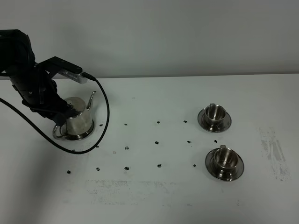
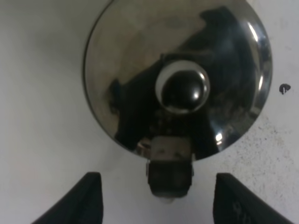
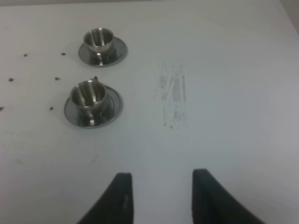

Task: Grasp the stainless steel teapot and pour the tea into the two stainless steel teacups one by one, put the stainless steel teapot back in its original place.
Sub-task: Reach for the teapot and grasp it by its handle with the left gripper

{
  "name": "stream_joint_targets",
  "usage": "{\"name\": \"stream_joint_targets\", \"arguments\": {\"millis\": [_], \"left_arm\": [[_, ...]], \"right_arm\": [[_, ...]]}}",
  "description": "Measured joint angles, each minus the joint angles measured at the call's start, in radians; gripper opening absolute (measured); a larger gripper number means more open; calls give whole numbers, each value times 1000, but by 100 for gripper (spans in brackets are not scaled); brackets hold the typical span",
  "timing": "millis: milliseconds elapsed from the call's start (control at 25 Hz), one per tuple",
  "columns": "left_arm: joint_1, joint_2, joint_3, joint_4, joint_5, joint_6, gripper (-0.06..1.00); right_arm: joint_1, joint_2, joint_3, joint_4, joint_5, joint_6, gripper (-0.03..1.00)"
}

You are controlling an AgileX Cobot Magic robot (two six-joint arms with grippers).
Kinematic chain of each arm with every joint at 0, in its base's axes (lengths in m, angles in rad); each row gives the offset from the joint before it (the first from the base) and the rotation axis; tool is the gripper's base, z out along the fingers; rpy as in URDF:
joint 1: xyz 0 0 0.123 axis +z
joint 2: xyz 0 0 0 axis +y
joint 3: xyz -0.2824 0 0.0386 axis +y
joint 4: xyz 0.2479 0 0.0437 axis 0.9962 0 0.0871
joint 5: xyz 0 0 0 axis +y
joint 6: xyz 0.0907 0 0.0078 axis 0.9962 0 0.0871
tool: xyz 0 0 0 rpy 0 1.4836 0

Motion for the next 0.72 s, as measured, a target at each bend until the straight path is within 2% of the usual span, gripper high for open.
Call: {"name": "stream_joint_targets", "arguments": {"millis": [720], "left_arm": [[-21, 18, 0, -5, -28, -1, 53]], "right_arm": [[0, 0, 0, 0, 0, 0, 29]]}}
